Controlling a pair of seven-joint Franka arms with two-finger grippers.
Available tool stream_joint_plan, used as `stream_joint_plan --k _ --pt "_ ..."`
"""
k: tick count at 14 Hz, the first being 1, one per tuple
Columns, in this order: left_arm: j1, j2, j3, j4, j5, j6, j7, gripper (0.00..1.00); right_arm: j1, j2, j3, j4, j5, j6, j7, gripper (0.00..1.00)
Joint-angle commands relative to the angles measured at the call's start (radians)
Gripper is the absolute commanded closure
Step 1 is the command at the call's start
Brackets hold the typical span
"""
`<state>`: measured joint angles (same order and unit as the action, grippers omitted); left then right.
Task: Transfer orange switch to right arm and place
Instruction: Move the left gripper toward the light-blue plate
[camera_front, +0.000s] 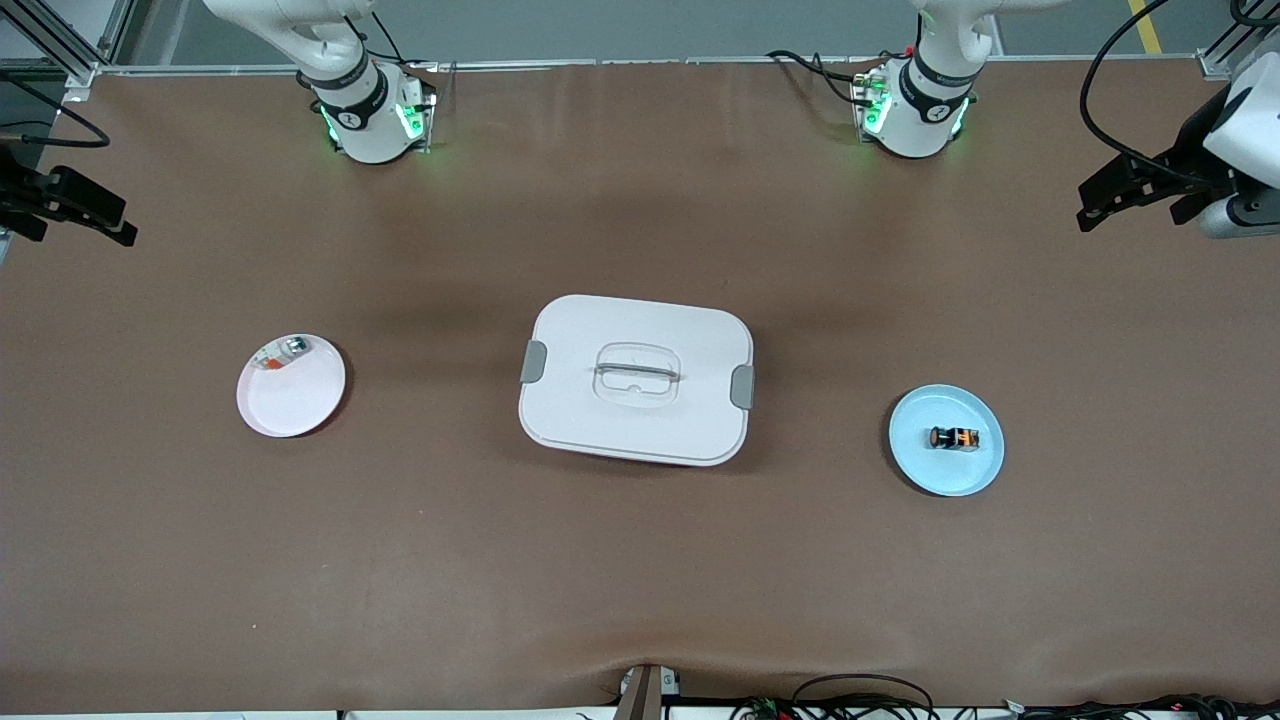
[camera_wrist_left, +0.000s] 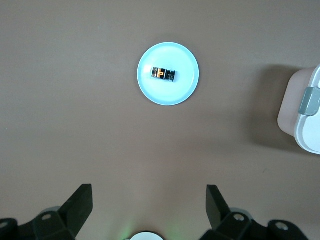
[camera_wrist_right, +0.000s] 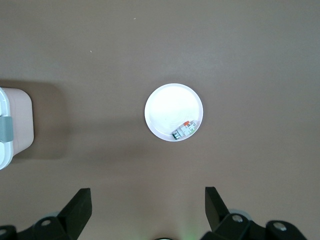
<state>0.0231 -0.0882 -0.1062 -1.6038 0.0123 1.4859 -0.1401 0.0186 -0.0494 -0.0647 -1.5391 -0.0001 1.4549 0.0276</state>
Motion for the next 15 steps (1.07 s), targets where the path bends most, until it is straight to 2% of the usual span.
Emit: stream_joint_plan --k 1,5,8,13,15 --pt "-0.008 0.016 0.003 0.025 0.0 -0.025 -0.009 0.0 -0.011 0.008 0.011 0.025 -0.006 -0.011 0.011 0.0" --pt "-0.003 0.031 0.003 0.028 0.001 -0.021 -0.009 0.0 -0.011 0.008 0.011 0.025 -0.006 -0.011 0.011 0.0" --pt "-0.002 0.094 0.003 0.028 0.003 0.01 -0.001 0.0 -0.011 0.008 0.011 0.025 -0.006 -0.011 0.009 0.0" --pt "0.008 0.198 0.003 -0.034 0.003 0.212 0.079 0.0 -0.011 0.008 0.011 0.025 -0.006 -0.011 0.009 0.0" --pt "0.009 0.225 0.005 -0.108 0.003 0.339 0.106 0.0 -0.011 0.008 0.011 0.025 -0.006 -0.011 0.009 0.0"
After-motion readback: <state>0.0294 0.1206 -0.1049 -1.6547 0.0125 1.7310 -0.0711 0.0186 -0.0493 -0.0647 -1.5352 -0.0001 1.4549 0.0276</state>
